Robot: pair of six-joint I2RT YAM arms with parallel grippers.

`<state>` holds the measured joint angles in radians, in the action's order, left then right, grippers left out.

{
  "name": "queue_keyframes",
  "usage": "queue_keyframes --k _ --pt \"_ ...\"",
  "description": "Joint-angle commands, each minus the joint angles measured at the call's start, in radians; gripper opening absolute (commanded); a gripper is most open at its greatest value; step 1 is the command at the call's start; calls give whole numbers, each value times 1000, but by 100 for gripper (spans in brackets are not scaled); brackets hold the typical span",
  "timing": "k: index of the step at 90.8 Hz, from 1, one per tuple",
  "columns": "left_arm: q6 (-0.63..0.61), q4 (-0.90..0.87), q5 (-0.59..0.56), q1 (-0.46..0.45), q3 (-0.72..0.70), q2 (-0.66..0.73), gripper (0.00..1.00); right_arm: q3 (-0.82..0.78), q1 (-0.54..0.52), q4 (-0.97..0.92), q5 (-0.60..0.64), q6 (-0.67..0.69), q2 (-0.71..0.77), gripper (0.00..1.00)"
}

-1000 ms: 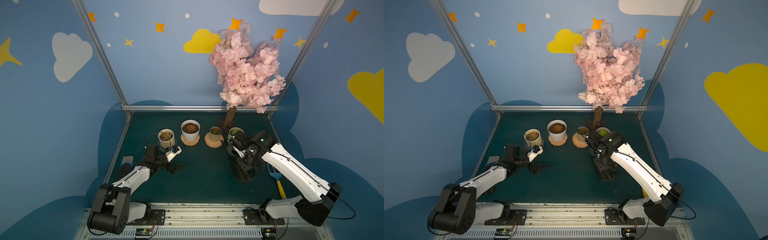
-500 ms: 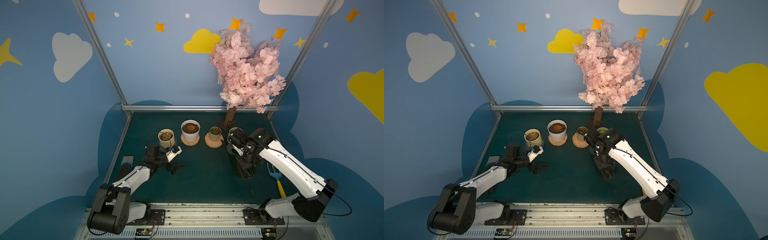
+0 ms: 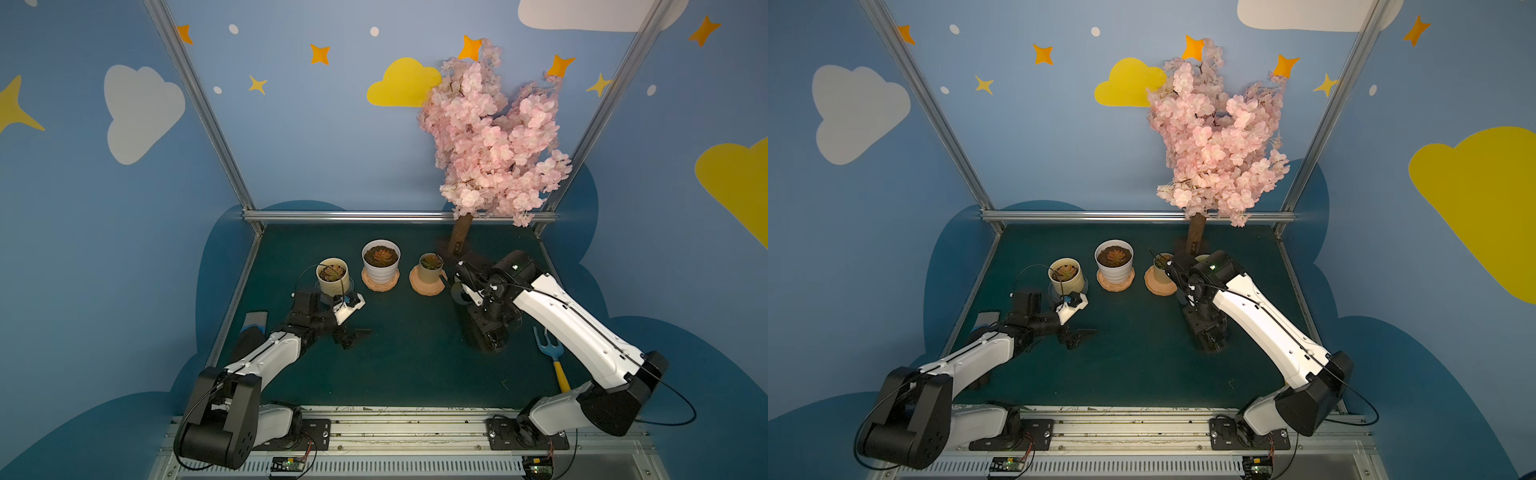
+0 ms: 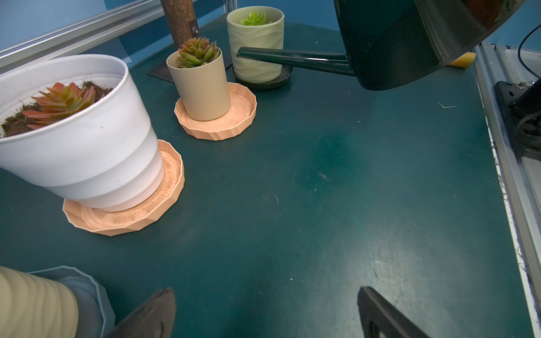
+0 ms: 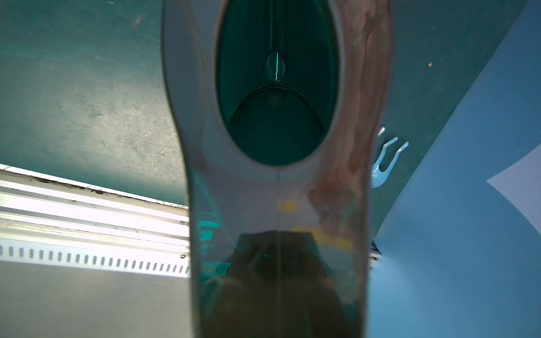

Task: Water the succulent around the soil edge
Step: Water the soil of the potted plant with water.

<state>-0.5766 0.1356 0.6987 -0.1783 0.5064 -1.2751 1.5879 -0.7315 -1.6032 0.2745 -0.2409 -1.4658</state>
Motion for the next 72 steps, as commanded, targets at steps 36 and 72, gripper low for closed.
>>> queue_keyframes --k 36,72 --pt "-22 13 -19 -8 -22 1 100 44 6 -59 9 18 -28 0" --pt "-23 9 -24 -12 -27 18 100 36 7 -67 -5 9 -21 0"
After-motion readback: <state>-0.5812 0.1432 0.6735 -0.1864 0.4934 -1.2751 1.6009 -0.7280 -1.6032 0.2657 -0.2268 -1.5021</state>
